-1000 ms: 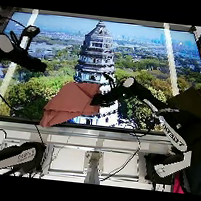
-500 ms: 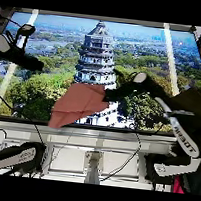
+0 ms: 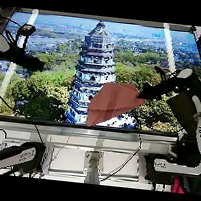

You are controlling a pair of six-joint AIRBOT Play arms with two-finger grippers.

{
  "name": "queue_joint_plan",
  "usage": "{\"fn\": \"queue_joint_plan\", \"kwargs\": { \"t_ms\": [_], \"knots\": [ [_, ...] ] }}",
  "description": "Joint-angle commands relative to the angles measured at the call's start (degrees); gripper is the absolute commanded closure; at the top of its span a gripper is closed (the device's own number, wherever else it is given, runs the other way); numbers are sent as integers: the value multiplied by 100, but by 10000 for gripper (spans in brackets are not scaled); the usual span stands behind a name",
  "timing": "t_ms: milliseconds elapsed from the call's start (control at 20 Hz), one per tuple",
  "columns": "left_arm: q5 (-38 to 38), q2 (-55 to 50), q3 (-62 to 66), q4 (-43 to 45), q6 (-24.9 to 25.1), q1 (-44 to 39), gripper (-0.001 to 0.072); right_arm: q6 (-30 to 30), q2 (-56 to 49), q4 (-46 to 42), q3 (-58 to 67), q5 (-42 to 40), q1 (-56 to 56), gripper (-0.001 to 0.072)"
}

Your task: Fold the clothes and pants, and hang the long-sleeved shirts on hangers.

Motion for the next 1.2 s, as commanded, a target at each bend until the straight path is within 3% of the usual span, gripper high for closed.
{"fn": "queue_joint_plan", "kwargs": {
  "t_ms": [0, 100, 200, 300, 400, 450, 500, 550, 650, 850, 1000, 1150],
  "knots": [
    [4, -2, 0, -68, -4, 4, 703, 31, 72, 1513, 7, 162, -280, 699],
    [4, -2, 0, -160, -4, 4, 703, -9, 98, 2562, 146, 103, 11, 699],
    [13, -2, 0, -225, -2, 0, 703, -7, 96, 2686, 553, -323, 627, 699],
    [31, -2, 0, -302, -2, 2, 703, 7, 79, 2575, 951, -1388, 1434, 699],
    [74, -2, 0, -319, -2, 2, 702, 83, -72, 2218, 1340, -3099, 2280, 697],
    [87, -2, 0, -319, -4, 2, 702, 74, -236, 1969, 1556, -4107, 2684, 536],
    [87, -4, 0, -319, -4, 2, 702, 74, -404, 1714, 1749, -4964, 3005, 215],
    [85, -4, 0, -319, -4, 2, 702, 74, -575, 1379, 1952, -5777, 3259, 174],
    [85, -9, 0, -319, -7, 2, 702, 94, -876, 1027, 2319, -6533, 3418, 173],
    [70, -208, -4, -323, -264, 2, 702, 162, -1156, 1023, 2741, -6085, 2992, 173],
    [-63, -483, -4, -428, -365, 2, 701, 160, -1150, 1008, 2761, -5152, 2428, 172],
    [-72, -673, -7, -1145, -227, 0, 702, 157, -1150, 831, 2761, -4179, 1847, 174]
  ]
}}
